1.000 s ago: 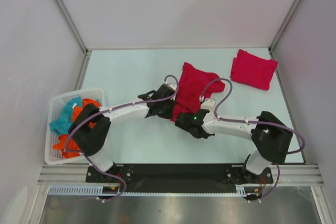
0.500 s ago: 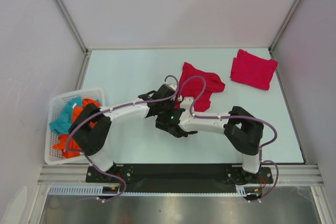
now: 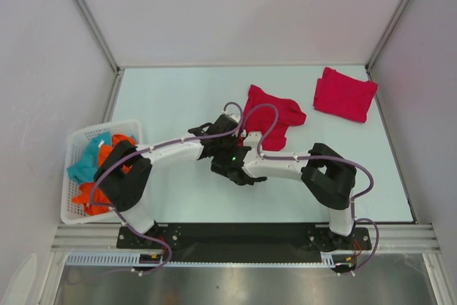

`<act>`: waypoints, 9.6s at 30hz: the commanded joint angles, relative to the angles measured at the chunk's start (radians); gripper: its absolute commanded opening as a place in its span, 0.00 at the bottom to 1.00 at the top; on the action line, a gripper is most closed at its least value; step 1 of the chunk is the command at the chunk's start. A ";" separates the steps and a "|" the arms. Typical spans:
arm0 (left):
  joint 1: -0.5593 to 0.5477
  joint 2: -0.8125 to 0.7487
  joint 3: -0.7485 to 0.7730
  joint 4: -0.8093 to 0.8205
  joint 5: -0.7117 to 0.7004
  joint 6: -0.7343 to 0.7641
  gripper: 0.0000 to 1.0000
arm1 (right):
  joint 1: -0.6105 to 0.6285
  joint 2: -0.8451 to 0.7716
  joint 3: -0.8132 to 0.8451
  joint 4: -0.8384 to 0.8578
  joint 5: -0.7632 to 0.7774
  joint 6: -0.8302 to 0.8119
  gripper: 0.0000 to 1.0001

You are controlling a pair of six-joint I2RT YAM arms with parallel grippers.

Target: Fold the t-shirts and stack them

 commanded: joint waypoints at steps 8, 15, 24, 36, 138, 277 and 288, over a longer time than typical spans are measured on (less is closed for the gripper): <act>0.001 0.001 0.061 -0.029 0.008 0.024 0.00 | -0.010 0.042 0.005 0.090 -0.020 -0.048 0.32; 0.003 -0.002 0.061 -0.030 0.010 0.027 0.00 | -0.015 0.066 -0.071 0.213 -0.086 -0.073 0.12; 0.009 -0.054 0.024 -0.044 0.005 0.037 0.00 | 0.011 -0.011 -0.136 0.224 -0.034 -0.073 0.00; 0.018 -0.225 -0.134 -0.090 -0.013 0.014 0.00 | 0.088 -0.145 -0.203 -0.034 0.051 0.103 0.00; 0.172 0.448 0.881 -0.316 0.077 0.090 0.00 | -0.424 0.026 0.136 0.397 0.108 -0.550 0.00; 0.098 0.171 0.271 -0.083 0.045 0.009 0.94 | -0.398 -0.007 -0.085 0.296 0.037 -0.302 0.26; 0.015 0.140 0.340 -0.147 0.020 -0.026 0.94 | -0.374 -0.026 -0.027 0.173 0.092 -0.243 0.48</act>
